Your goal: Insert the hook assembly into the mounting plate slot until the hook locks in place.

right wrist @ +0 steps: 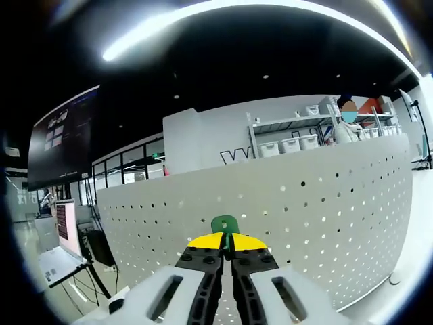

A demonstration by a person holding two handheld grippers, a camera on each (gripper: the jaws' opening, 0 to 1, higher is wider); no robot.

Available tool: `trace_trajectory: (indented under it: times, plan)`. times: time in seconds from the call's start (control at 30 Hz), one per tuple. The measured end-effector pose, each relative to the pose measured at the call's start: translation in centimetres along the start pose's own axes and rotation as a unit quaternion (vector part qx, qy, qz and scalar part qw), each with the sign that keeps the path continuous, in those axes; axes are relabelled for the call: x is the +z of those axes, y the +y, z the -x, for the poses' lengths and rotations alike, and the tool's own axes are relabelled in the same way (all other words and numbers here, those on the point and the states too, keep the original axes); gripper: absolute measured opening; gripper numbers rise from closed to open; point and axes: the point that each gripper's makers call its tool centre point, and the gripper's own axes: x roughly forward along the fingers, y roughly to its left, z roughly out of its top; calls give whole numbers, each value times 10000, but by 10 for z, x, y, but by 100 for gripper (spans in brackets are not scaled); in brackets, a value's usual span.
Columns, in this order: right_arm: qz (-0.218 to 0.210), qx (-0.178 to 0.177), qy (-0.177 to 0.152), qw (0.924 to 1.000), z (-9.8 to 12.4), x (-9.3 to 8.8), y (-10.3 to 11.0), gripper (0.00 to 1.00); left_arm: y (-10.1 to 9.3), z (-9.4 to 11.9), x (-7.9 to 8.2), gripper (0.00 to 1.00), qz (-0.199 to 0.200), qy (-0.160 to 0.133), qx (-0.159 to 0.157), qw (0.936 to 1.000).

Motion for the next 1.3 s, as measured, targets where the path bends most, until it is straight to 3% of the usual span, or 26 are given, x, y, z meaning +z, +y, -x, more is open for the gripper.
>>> trace_trajectory:
  times: [0.77, 1.3]
  plan:
    - [223, -256, -141, 9993, -19, 20, -17, 0, 1, 0, -2, 97, 70, 49, 26, 10000]
    - [132, -405, -132, 9990, -25, 19, -17, 0, 3, 1, -2, 96, 139, 34, 61, 9999]
